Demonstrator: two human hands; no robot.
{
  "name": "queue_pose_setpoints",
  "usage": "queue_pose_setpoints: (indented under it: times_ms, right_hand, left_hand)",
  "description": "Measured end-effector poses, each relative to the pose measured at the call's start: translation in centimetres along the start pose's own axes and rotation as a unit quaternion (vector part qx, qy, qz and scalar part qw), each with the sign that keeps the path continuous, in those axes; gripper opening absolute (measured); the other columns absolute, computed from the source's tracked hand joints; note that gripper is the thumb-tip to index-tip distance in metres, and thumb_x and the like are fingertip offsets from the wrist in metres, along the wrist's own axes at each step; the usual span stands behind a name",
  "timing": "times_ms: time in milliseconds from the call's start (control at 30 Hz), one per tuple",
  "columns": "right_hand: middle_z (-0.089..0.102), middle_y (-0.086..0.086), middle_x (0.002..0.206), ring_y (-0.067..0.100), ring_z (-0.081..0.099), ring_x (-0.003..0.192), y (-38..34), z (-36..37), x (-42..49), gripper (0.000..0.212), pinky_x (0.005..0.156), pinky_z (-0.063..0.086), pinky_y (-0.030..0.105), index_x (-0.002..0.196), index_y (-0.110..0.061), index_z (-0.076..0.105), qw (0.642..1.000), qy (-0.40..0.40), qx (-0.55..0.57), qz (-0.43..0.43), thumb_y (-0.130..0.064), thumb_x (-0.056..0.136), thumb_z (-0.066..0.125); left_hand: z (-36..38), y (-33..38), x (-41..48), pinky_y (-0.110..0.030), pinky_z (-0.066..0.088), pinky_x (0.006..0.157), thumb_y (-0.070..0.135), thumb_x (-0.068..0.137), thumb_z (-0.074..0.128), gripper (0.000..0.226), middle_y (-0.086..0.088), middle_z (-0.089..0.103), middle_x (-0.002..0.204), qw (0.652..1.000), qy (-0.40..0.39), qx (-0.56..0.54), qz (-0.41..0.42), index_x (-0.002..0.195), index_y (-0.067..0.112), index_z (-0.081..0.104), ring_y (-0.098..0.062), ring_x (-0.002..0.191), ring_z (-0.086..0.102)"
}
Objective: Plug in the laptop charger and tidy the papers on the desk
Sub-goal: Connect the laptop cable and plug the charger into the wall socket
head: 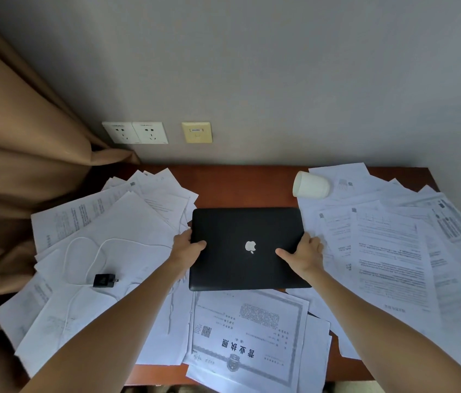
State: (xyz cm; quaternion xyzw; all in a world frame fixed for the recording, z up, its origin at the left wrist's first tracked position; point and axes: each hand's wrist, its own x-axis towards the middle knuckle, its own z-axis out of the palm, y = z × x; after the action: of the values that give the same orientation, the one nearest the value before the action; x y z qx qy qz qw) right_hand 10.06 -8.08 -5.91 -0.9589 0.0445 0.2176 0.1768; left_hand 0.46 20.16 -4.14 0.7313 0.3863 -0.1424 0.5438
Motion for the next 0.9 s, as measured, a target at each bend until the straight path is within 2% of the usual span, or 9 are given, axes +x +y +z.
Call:
queue_pose_setpoints:
  times_ms: [167, 267, 367, 467, 567, 633, 767, 900]
  right_hand:
    - [0.039, 0.019, 0.144, 0.037, 0.039, 0.133, -0.2, 0.5, -1.7, 0.079, 0.108, 0.040, 0.046, 0.150, -0.008, 0.030, 1.000, 0.005, 0.000, -0.019, -0.042, 0.090, 0.069]
    - [0.033, 0.017, 0.151, 0.037, 0.034, 0.140, -0.6, 0.5, -3.1, 0.073, 0.114, 0.038, 0.048, 0.152, -0.010, 0.029, 0.999, -0.004, 0.005, -0.042, -0.036, 0.094, 0.065]
    - [0.033, 0.012, 0.157, 0.032, 0.031, 0.146, -1.4, 0.2, -4.1, 0.068, 0.118, 0.037, 0.045, 0.153, -0.012, 0.033, 0.995, -0.010, -0.010, -0.100, -0.032, 0.096, 0.063]
    - [0.043, 0.006, 0.149, 0.024, 0.046, 0.136, -3.1, 0.1, -5.3, 0.060, 0.107, 0.047, 0.039, 0.150, -0.016, 0.041, 0.986, -0.037, -0.009, -0.165, -0.031, 0.096, 0.062]
    - [0.051, 0.001, 0.140, 0.018, 0.052, 0.127, -5.6, 0.9, -6.5, 0.050, 0.100, 0.052, 0.036, 0.144, -0.020, 0.048, 0.966, -0.067, -0.040, -0.245, -0.030, 0.097, 0.061]
    - [0.051, 0.001, 0.141, 0.018, 0.051, 0.128, -7.7, 2.0, -7.4, 0.051, 0.101, 0.051, 0.037, 0.146, -0.021, 0.047, 0.952, -0.087, -0.067, -0.287, -0.031, 0.097, 0.059]
    - [0.049, 0.004, 0.142, 0.022, 0.048, 0.129, -11.8, 4.9, -9.3, 0.054, 0.103, 0.046, 0.038, 0.148, -0.019, 0.044, 0.923, -0.118, -0.100, -0.351, -0.030, 0.097, 0.057]
    - [0.045, 0.006, 0.145, 0.024, 0.046, 0.130, -15.0, 7.3, -10.7, 0.057, 0.104, 0.045, 0.039, 0.150, -0.017, 0.041, 0.906, -0.150, -0.106, -0.382, -0.030, 0.097, 0.058]
  left_hand:
    - [-0.4, -0.5, -0.9, -0.053, 0.045, 0.115, 0.014, 0.104, 0.058, 0.048, -0.003, 0.055, 0.148, 0.998, -0.020, 0.049, 0.045, 0.150, 0.020, 0.045, -0.032, 0.138, 0.053]
    - [-0.6, -0.6, -2.8, -0.049, 0.041, 0.116, 0.016, 0.107, 0.054, 0.051, -0.001, 0.046, 0.156, 0.991, -0.032, 0.102, 0.076, 0.155, 0.022, 0.037, -0.031, 0.144, 0.046]
    - [-1.0, -1.5, -4.6, -0.044, 0.040, 0.117, 0.020, 0.108, 0.053, 0.049, -0.002, 0.042, 0.159, 0.983, -0.024, 0.151, 0.103, 0.154, 0.020, 0.038, -0.030, 0.145, 0.044]
    - [-3.0, -3.8, -6.5, -0.040, 0.035, 0.120, 0.024, 0.107, 0.054, 0.052, -0.002, 0.037, 0.162, 0.962, 0.001, 0.234, 0.144, 0.156, 0.019, 0.037, -0.027, 0.148, 0.038]
    - [-6.2, -7.5, -7.8, -0.040, 0.027, 0.123, 0.019, 0.105, 0.057, 0.052, -0.003, 0.038, 0.163, 0.926, 0.043, 0.326, 0.188, 0.155, 0.019, 0.041, -0.025, 0.151, 0.033]
    - [-8.1, -9.5, -8.6, -0.041, 0.021, 0.124, 0.017, 0.104, 0.056, 0.053, -0.002, 0.036, 0.164, 0.912, 0.073, 0.354, 0.193, 0.155, 0.019, 0.043, -0.024, 0.153, 0.027]
    - [-10.7, -12.5, -9.7, -0.045, 0.013, 0.127, 0.020, 0.104, 0.053, 0.052, -0.001, 0.029, 0.166, 0.910, 0.097, 0.361, 0.177, 0.155, 0.021, 0.042, -0.025, 0.156, 0.018]
    - [-12.1, -14.4, -10.4, -0.049, 0.016, 0.122, 0.020, 0.103, 0.054, 0.052, 0.001, 0.024, 0.167, 0.918, 0.107, 0.350, 0.156, 0.153, 0.023, 0.042, -0.023, 0.155, 0.018]
